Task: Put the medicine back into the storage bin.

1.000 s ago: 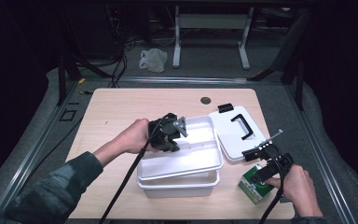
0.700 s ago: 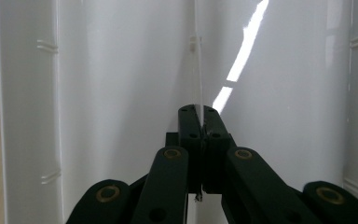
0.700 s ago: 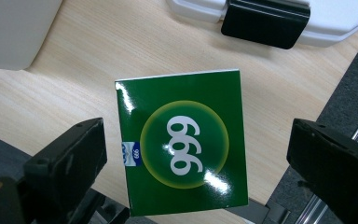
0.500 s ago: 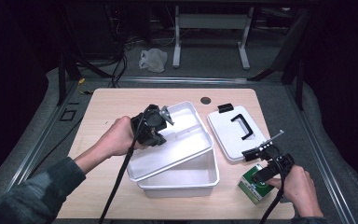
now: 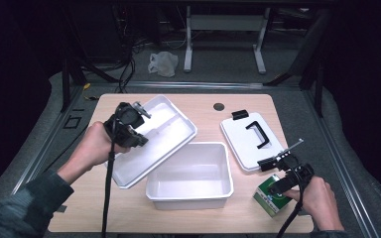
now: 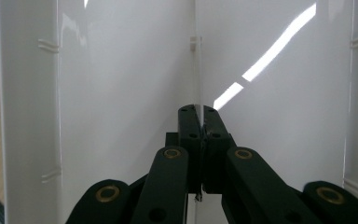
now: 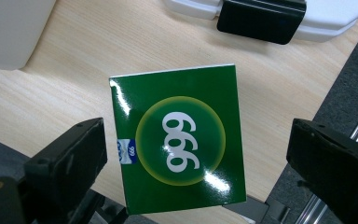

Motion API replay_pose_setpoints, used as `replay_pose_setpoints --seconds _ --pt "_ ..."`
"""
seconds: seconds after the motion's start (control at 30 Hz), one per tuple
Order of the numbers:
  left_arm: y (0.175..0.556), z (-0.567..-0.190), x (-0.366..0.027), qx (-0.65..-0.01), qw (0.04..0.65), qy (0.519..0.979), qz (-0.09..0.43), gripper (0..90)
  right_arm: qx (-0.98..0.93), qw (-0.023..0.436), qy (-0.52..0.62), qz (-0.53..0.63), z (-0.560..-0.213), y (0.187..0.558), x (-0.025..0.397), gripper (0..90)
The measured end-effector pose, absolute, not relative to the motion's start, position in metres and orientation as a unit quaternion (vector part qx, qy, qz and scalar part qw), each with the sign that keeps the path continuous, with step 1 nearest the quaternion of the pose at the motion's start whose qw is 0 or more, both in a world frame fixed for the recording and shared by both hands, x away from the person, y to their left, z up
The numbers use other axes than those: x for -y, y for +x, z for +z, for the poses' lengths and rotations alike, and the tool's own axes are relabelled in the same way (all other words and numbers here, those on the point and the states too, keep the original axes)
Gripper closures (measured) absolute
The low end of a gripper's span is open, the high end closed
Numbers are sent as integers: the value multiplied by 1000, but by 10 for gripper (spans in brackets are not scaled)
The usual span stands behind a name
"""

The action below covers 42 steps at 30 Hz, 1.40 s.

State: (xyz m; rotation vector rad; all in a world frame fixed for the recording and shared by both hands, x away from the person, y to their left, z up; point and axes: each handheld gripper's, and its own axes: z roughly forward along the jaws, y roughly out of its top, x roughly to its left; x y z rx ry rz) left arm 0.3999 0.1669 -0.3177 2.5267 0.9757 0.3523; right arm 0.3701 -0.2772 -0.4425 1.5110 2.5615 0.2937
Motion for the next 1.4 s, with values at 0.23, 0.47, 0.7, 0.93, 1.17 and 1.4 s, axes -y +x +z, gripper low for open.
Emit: replay_pose_setpoints --seconds 0.23,0.47,0.7,0.93,1.17,1.4 --pt "408 -326 -221 -430 190 874 125 892 -853 78 506 98 -443 369 278 45" --pt "420 -349 -265 -489 152 851 118 892 -853 79 506 99 -443 369 277 47" --pt "429 -385 -292 -534 117 831 105 892 -852 80 508 98 -443 369 277 47" --pt "439 -432 -312 -589 108 797 78 891 -853 82 507 97 -444 369 276 48" --pt "445 -485 -308 -616 99 779 65 892 -855 82 504 96 -446 369 275 52" --pt "443 -520 -299 -615 87 781 65 892 -856 81 502 95 -449 370 275 56"
